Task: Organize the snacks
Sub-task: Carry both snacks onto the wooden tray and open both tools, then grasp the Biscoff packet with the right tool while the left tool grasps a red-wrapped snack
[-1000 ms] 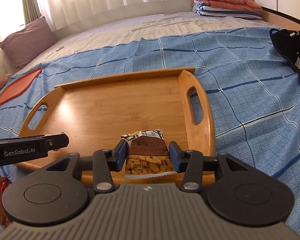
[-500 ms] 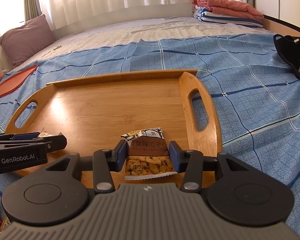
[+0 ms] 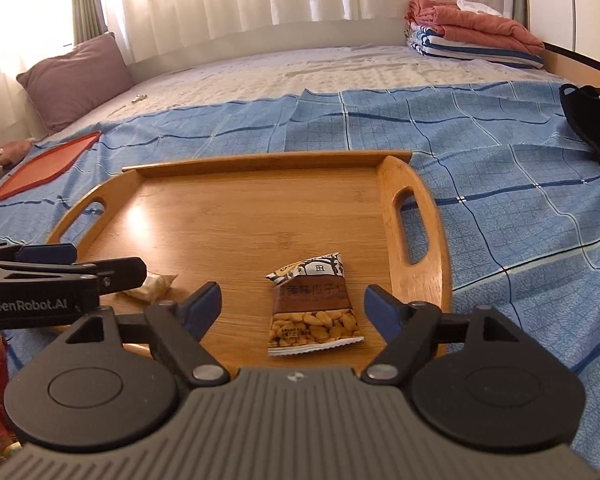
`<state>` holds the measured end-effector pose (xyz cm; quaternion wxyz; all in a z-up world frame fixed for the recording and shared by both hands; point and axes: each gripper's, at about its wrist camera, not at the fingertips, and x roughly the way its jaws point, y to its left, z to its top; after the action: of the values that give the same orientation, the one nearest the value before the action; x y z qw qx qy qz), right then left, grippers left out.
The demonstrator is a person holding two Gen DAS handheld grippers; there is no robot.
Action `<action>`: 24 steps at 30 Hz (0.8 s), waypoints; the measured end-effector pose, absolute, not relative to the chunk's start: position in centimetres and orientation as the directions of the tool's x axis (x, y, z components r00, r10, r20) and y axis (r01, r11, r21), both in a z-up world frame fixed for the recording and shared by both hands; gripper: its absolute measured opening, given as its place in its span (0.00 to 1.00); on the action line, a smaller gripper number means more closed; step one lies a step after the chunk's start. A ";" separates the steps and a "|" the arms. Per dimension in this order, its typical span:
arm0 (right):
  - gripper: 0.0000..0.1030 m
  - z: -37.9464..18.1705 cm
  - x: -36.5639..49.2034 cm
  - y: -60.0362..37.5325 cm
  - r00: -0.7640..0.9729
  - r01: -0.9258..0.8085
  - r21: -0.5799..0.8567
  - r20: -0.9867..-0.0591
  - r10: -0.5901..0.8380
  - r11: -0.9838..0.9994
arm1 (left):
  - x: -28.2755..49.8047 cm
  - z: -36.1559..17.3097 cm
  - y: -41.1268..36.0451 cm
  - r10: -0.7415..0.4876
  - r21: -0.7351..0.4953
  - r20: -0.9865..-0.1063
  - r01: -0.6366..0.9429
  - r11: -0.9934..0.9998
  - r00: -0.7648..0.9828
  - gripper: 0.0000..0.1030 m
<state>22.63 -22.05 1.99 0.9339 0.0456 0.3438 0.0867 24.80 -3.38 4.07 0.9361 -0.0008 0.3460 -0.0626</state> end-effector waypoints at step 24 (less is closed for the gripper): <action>0.94 5.5 7.3 -19.7 0.768 -0.296 -0.008 -0.596 0.233 0.955 | 6.6 7.1 0.4 -0.199 -0.049 -0.559 0.207 0.977 0.805 0.94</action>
<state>7.29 -19.67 5.46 0.9389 -0.0506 0.3099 0.1410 6.64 0.36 7.14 0.9500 0.0070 0.2933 -0.1068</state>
